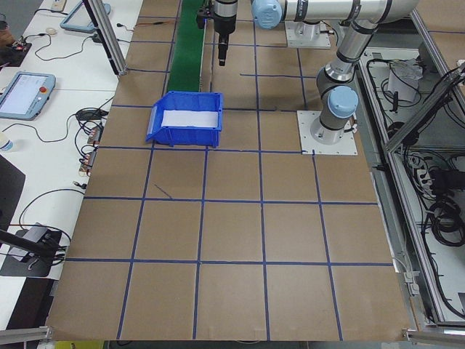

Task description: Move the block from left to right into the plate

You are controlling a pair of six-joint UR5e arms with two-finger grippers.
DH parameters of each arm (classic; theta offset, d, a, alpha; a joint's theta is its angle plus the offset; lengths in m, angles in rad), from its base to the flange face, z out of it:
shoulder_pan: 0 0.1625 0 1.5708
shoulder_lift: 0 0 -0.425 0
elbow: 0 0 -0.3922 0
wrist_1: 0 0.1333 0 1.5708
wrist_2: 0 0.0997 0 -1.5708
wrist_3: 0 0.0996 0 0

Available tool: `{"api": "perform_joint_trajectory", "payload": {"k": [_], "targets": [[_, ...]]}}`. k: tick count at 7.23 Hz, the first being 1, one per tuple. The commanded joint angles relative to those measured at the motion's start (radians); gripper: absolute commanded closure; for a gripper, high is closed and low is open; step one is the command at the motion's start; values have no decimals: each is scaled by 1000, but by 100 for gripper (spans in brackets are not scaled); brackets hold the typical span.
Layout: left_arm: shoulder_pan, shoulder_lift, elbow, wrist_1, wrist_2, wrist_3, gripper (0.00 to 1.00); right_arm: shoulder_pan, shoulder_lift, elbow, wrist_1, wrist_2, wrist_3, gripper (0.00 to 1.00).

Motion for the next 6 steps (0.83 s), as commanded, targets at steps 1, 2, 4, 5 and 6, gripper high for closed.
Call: {"api": "perform_joint_trajectory", "payload": {"k": [1,2,4,5,6], "targets": [[-1,0,0,0,0,0,0,121,-146,-21,-1,-32,23,0],[1,0,0,0,0,0,0,183,-187,-68,40,-33,67,0],[1,0,-2,0,0,0,0,373,-203,-175,202,-39,219,3],[1,0,-2,0,0,0,0,453,-226,-182,244,-43,341,3],[1,0,-2,0,0,0,0,529,-267,-182,265,-97,497,5]]}}
